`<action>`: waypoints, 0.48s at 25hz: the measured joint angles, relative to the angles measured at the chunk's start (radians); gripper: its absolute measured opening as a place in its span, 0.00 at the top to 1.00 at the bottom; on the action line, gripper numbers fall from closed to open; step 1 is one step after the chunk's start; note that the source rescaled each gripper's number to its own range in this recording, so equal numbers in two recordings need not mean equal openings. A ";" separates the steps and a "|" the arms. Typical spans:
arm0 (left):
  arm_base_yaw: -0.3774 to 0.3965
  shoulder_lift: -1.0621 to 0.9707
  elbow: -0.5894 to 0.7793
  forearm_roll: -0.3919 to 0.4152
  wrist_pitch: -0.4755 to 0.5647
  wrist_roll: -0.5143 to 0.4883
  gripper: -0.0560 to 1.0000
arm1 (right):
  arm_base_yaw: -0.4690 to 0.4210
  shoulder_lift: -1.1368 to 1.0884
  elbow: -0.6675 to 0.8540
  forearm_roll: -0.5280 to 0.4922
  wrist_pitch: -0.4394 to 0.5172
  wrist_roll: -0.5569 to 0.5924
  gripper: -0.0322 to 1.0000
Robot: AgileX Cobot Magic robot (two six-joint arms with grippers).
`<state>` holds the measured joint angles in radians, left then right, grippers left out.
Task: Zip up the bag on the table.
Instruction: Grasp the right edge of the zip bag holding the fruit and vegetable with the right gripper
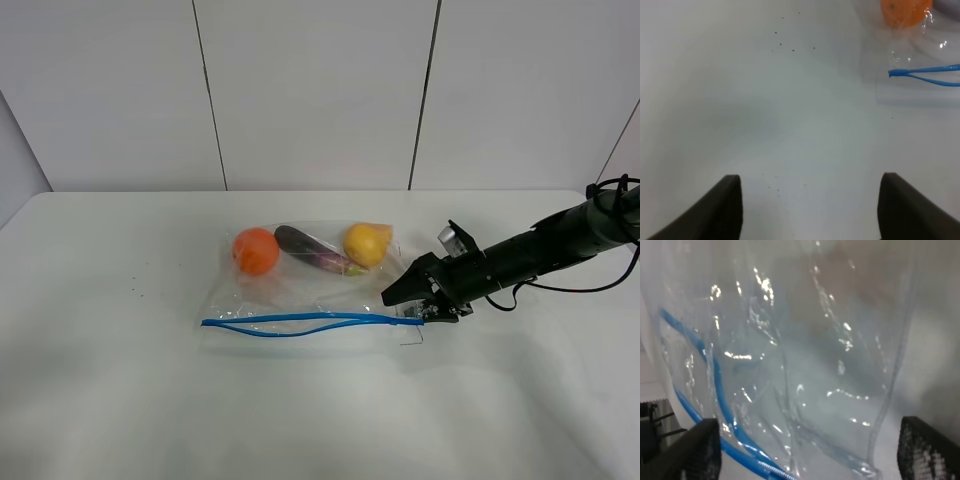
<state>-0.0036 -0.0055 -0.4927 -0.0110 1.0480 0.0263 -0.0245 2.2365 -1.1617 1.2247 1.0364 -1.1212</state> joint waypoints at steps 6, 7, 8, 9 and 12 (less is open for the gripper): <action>0.000 0.000 0.000 0.000 0.000 0.000 0.16 | 0.000 0.000 0.000 0.001 0.001 0.004 0.55; 0.000 0.000 0.000 0.000 0.000 0.000 0.16 | 0.000 0.000 0.000 0.001 0.001 0.005 0.61; 0.000 0.000 0.000 0.000 0.000 0.000 0.16 | 0.000 0.000 0.000 0.001 0.002 0.005 0.67; 0.000 0.000 0.000 0.000 0.000 0.000 0.16 | 0.000 0.000 0.000 0.001 0.004 0.005 0.74; 0.000 0.000 0.000 0.000 0.000 0.000 0.16 | 0.000 0.000 0.000 0.000 0.010 0.005 0.95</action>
<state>-0.0036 -0.0055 -0.4927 -0.0110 1.0480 0.0263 -0.0245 2.2365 -1.1617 1.2245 1.0463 -1.1161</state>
